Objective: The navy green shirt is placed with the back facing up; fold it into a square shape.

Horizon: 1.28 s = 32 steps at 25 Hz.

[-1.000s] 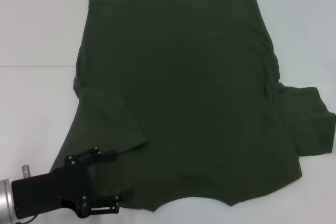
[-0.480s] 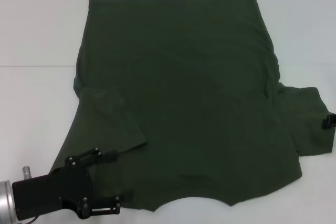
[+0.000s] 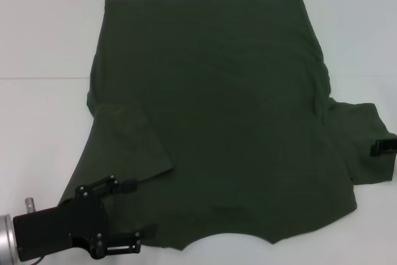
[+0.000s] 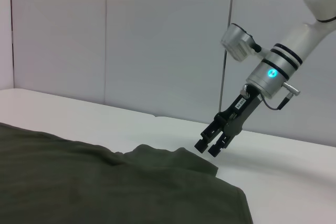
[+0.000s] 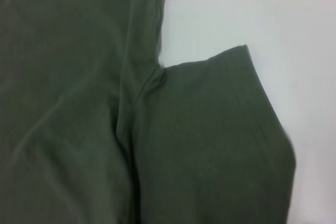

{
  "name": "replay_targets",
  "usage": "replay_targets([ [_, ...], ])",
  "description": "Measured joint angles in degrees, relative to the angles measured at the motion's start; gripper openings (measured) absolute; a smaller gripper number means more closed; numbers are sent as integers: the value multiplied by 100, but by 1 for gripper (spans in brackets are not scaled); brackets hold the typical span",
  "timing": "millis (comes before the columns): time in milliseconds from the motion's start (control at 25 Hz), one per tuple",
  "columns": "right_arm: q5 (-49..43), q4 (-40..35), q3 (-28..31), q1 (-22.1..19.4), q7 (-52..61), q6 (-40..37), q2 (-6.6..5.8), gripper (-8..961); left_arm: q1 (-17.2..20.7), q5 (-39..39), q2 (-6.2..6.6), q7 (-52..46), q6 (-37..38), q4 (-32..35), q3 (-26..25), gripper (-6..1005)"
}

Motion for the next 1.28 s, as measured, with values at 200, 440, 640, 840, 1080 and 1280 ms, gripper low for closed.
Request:
replay_targets([
  [200, -1, 241, -1, 27, 8, 176, -3, 925, 3, -2, -3, 0, -10, -5, -4, 931],
  [440, 0, 386, 21, 55, 2, 338, -8, 925, -14, -9, -14, -13, -70, -8, -10, 931],
  [640, 5, 399, -5, 104, 0, 389, 16, 925, -22, -8, -18, -21, -85, -14, -11, 931],
  [840, 8, 475, -11, 173, 0, 429, 34, 924, -19, -6, -21, -15, -94, -14, -11, 931],
  [1080, 9, 550, -20, 201, 0, 461, 31, 924, -7, -4, -27, -11, -117, -14, -10, 930],
  [1280, 10, 552, -12, 148, -1, 461, -12, 924, -2, -4, -27, -24, -148, -14, -10, 930],
])
